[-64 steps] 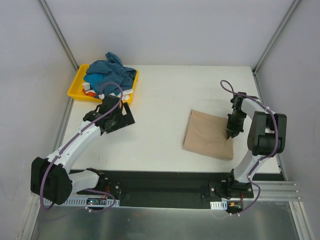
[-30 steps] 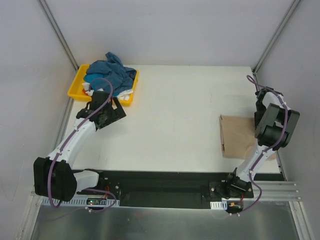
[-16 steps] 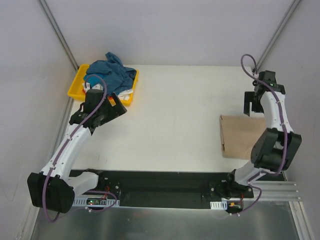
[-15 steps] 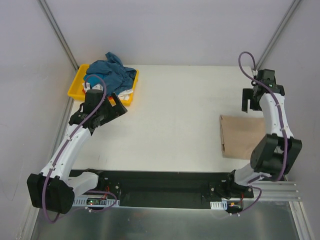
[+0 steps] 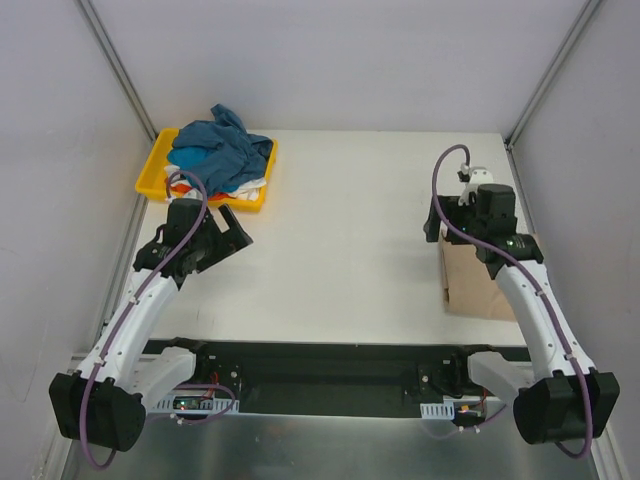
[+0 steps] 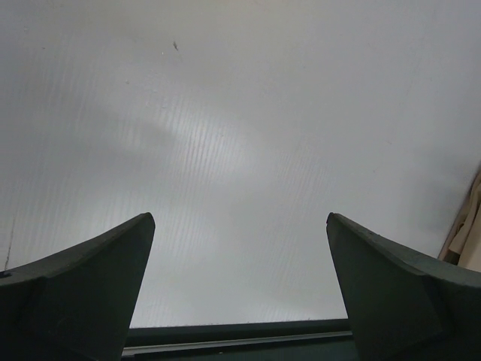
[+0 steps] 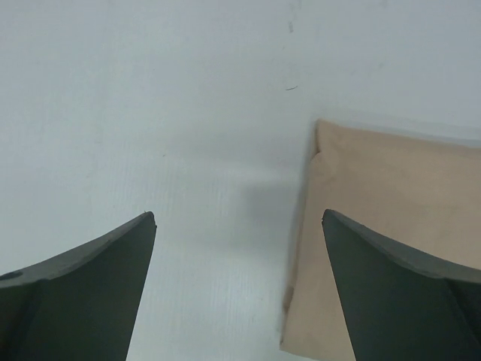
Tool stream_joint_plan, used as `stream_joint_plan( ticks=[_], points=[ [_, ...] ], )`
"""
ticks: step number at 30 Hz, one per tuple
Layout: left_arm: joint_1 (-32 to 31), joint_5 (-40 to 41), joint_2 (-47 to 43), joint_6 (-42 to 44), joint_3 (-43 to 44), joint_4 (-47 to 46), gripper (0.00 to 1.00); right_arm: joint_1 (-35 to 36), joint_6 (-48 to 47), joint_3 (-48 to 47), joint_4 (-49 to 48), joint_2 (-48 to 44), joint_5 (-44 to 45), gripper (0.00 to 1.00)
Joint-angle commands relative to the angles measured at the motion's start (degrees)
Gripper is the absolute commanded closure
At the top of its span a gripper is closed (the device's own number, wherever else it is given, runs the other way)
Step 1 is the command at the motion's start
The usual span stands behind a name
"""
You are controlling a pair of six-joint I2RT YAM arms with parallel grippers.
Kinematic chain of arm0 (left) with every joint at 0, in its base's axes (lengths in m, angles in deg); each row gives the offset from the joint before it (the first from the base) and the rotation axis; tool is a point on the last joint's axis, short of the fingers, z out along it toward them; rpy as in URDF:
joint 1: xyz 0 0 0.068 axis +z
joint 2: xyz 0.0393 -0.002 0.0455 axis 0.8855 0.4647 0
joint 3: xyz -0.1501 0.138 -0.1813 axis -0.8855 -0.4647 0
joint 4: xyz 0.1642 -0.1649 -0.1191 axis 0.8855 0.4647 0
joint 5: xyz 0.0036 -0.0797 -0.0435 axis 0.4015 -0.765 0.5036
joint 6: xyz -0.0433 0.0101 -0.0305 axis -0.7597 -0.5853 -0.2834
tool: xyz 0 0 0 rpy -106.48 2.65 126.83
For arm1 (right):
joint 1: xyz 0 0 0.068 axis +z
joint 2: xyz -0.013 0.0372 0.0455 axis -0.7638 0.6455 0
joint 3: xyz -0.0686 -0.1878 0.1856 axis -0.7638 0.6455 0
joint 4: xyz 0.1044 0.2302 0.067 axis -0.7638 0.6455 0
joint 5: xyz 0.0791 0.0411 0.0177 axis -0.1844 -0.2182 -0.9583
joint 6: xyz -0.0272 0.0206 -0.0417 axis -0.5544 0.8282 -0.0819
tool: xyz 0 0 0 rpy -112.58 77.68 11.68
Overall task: Fold and stack the t-shirts
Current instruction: Put the neatly folded tshirt into the corner of the board with the right arm
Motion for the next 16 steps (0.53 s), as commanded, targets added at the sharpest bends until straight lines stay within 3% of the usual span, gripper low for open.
stream_joint_plan(
  ticks=[1, 5, 16],
  points=[
    [0.37, 2.97, -2.46, -1.43, -2.25, 1.19, 0.01, 1.27, 6.44, 8.49, -10.66, -5.87, -10.36, 0.03],
    [0.37, 6.49, -4.13, -2.23, -4.19, 1.01, 0.01, 1.27, 8.73, 16.17, -19.28, -8.52, -10.74, 0.03],
    [0.46, 10.01, -8.79, -1.0, -6.92, -1.1, 0.01, 1.27, 9.09, 24.87, -29.04, -11.86, -2.29, 0.03]
  ],
)
